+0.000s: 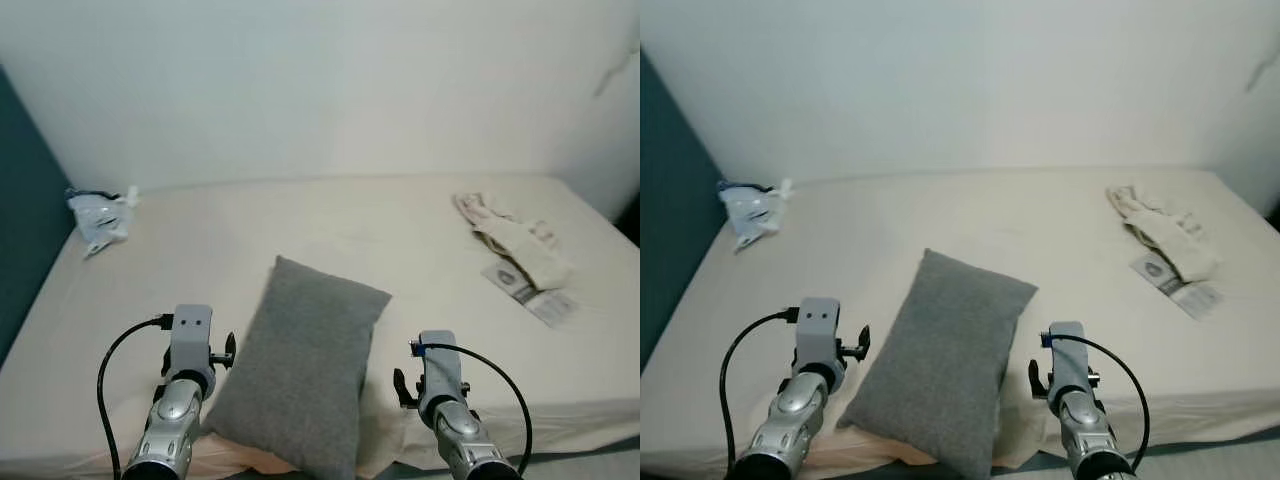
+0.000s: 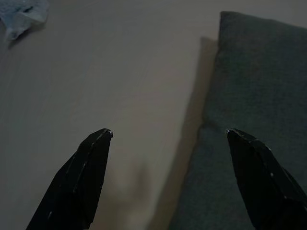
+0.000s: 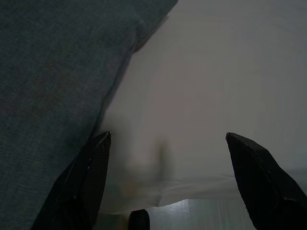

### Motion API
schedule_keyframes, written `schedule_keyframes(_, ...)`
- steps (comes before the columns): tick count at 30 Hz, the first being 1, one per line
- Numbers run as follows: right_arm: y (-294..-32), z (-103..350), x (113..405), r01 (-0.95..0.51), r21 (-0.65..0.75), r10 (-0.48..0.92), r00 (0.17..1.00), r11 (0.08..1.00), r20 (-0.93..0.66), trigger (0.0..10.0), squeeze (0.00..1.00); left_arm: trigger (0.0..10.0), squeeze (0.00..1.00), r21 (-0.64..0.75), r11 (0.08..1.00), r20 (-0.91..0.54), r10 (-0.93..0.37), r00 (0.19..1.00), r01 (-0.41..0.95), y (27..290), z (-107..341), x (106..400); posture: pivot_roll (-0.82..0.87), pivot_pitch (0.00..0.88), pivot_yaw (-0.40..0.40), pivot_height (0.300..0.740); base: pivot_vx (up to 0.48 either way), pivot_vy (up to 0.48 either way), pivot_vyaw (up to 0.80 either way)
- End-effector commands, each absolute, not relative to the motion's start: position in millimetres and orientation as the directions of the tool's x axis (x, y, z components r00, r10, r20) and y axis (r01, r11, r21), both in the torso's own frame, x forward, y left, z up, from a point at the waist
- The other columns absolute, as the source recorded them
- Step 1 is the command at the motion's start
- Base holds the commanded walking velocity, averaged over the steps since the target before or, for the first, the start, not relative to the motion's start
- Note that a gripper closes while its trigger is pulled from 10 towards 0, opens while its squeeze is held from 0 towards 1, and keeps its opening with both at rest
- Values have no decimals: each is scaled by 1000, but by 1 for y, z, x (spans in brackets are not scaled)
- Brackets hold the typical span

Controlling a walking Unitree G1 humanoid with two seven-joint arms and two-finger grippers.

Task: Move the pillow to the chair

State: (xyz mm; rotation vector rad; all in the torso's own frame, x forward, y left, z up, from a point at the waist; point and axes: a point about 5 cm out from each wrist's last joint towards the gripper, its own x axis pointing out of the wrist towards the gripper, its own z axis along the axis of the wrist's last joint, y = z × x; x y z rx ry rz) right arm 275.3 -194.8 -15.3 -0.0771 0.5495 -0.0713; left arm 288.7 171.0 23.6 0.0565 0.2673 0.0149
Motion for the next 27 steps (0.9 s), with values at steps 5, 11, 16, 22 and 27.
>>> schedule_keyframes(5, -197, -20, 270, 65, -86, -101, 837, 994, -538, 10000, 0, 10000, 0, 80, 997, -261, 0, 965, 22, 167, 22, 287, 36, 81, 21, 740, 0, -480, 0)
schedule_keyframes(11, -197, -21, 269, 66, -87, -102, 836, 994, -539, 10000, 0, 10000, 0, 58, 998, -269, 25, 963, -10, 171, 22, 287, 36, 81, 20, 740, 0, -80, 0)
schedule_keyframes(16, -197, -20, 269, 63, -88, -100, 836, 994, -539, 10000, 0, 10000, 0, 68, 997, -279, 45, 959, -27, 172, 20, 287, 38, 80, 16, 740, 0, 0, 0)
schedule_keyframes(22, -197, -19, 272, 58, -90, -97, 838, 994, -537, 10000, 0, 10000, 0, 74, 996, -283, 69, 957, -50, 175, 20, 287, 36, 66, 5, 740, 0, 0, 0)
schedule_keyframes(27, -191, -16, 277, 43, -89, -83, 843, 995, -532, 10000, 0, 10000, 0, 78, 995, -272, 79, 959, -60, 180, 24, 293, 24, 60, -35, 740, 0, 0, 0)
